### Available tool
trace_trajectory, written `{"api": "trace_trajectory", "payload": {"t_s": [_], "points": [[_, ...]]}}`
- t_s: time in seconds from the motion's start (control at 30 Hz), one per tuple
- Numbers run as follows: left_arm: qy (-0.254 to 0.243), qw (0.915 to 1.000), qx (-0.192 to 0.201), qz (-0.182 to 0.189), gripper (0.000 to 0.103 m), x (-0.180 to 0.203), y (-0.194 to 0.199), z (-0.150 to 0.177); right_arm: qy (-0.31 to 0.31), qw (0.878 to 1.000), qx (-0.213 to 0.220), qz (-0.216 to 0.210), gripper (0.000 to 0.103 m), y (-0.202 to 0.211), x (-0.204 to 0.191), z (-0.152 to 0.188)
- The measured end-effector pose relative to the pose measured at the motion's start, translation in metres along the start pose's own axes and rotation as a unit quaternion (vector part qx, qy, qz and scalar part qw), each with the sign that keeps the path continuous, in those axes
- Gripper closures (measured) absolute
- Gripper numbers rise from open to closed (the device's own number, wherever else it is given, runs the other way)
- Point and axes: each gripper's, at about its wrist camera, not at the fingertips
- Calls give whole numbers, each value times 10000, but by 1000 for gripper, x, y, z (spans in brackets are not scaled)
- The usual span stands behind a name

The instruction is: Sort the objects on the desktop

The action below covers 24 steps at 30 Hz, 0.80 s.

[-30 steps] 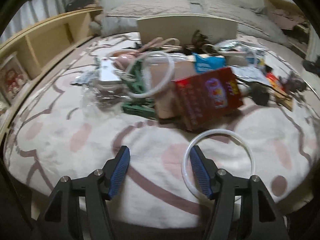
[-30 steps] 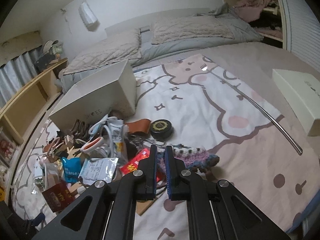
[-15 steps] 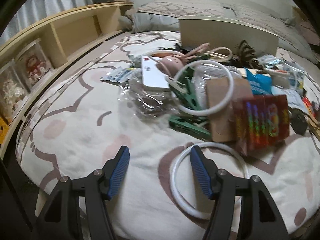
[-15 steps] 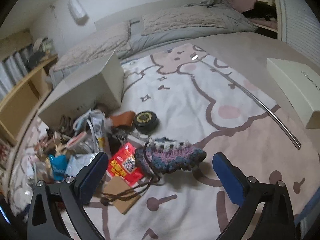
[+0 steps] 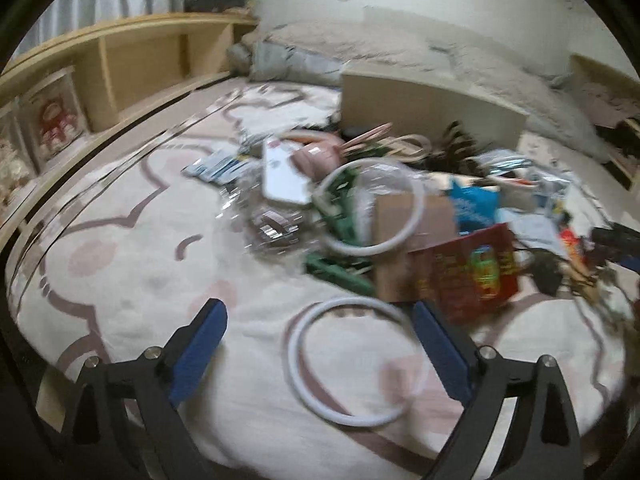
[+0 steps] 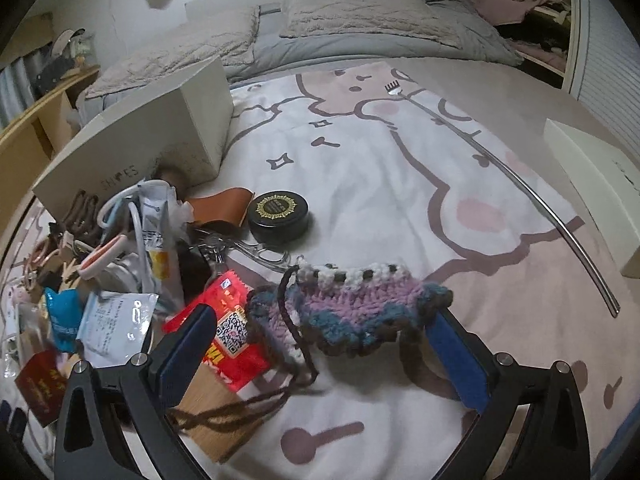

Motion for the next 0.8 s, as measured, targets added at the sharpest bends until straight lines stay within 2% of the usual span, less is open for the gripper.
{"api": "trace_trajectory", "payload": {"t_s": [0.13, 0.23, 0.3, 0.33, 0.4, 0.57, 0.63, 0.73, 0.8], "points": [[-349, 9991, 96, 217, 5, 18, 6, 4, 184, 9997, -55, 158, 0, -9, -5, 2], [-529, 9982, 20, 283, 5, 27, 5, 9, 236, 9993, -44, 298, 0, -12, -4, 4], [-610, 9976, -83, 305, 5, 30, 1, 11, 204, 9993, -14, 315, 11, -13, -1, 4], [-627, 9975, -126, 311, 5, 31, 0, 11, 168, 9994, -39, 289, 21, -14, 1, 4], [-626, 9973, -201, 334, 5, 32, -3, 13, 99, 9997, -76, 218, 30, -15, 5, 4], [-569, 9972, -360, 337, 5, 30, -8, 15, 171, 9996, -50, 201, 68, -16, 4, 6], [-472, 9977, -392, 296, 5, 26, -11, 14, 138, 9998, -4, 172, 71, -15, 5, 6], [-322, 9978, -475, 338, 5, 22, -13, 13, 87, 9998, 80, 142, 84, -11, 7, 5], [-254, 9976, -535, 360, 5, 20, -15, 13, 7, 9999, 144, 69, 84, -6, 9, 4]]}}
Point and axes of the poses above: each gripper's, at about its wrist camera, not at the fingertips, and y roughly against the way its jaws point, x to its right, z to its underside, and after that the axes turned 2 degrees about z, right-handed
